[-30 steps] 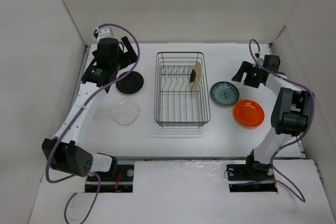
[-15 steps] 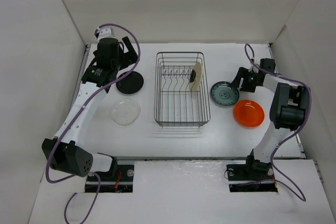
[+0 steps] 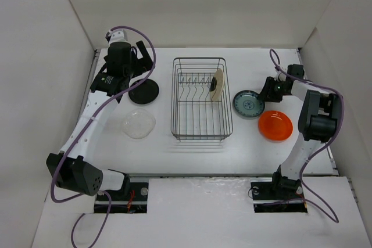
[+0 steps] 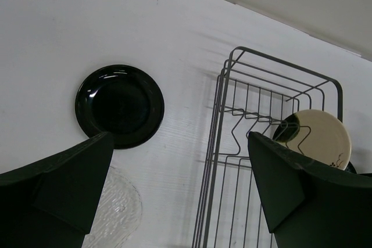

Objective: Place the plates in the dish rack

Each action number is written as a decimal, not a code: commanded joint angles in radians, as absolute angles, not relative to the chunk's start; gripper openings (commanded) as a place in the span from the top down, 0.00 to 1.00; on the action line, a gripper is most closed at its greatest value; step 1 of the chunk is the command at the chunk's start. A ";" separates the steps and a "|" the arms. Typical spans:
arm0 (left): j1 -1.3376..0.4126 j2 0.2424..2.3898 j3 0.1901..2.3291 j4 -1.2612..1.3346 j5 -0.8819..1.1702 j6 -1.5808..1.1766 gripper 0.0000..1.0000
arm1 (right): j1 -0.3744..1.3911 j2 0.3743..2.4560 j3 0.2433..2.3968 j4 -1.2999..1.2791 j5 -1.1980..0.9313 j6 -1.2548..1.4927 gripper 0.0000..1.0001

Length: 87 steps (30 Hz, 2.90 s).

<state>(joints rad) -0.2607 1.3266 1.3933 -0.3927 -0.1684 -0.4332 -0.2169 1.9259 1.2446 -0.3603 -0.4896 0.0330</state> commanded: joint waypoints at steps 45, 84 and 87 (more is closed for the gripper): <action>-0.252 1.440 1.552 -0.451 -0.238 -0.436 0.00 | 0.236 1.460 1.737 -0.745 0.593 0.410 1.00; -0.193 1.356 1.489 -0.535 -0.365 -0.604 0.00 | 0.739 2.108 2.368 -1.382 1.170 0.695 1.00; -0.193 1.356 1.489 -0.535 -0.365 -0.595 0.00 | 0.739 2.117 2.368 -1.382 1.180 0.686 1.00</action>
